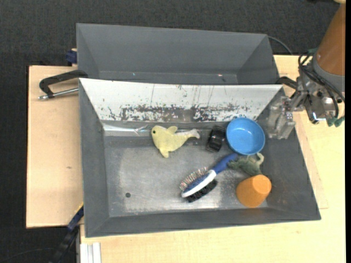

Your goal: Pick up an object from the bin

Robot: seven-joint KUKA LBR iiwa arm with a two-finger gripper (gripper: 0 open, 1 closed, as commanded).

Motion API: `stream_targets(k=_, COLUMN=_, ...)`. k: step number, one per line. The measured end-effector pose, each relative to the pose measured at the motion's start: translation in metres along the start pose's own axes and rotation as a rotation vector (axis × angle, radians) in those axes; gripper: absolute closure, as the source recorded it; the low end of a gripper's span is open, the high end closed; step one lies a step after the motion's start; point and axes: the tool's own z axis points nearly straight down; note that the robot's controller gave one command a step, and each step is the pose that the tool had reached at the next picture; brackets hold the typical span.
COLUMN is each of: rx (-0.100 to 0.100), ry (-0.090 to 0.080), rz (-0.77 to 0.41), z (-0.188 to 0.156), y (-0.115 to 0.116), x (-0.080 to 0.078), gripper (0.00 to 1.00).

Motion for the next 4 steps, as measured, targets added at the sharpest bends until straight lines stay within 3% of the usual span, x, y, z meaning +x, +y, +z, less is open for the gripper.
stream_targets(k=1, rx=-0.004, ry=0.017, rz=-0.135, z=0.213, y=0.019, x=0.02, gripper=1.0)
stream_targets(k=2, rx=-0.005, ry=0.015, rz=-0.136, z=0.212, y=0.02, x=0.02, gripper=0.0)
stream_targets(k=3, rx=-0.008, ry=0.004, rz=-0.284, z=0.235, y=0.082, x=-0.047, gripper=0.0)
stream_targets(k=4, rx=-0.008, ry=0.008, rz=-0.697, z=0.234, y=0.081, x=-0.009, gripper=0.0)
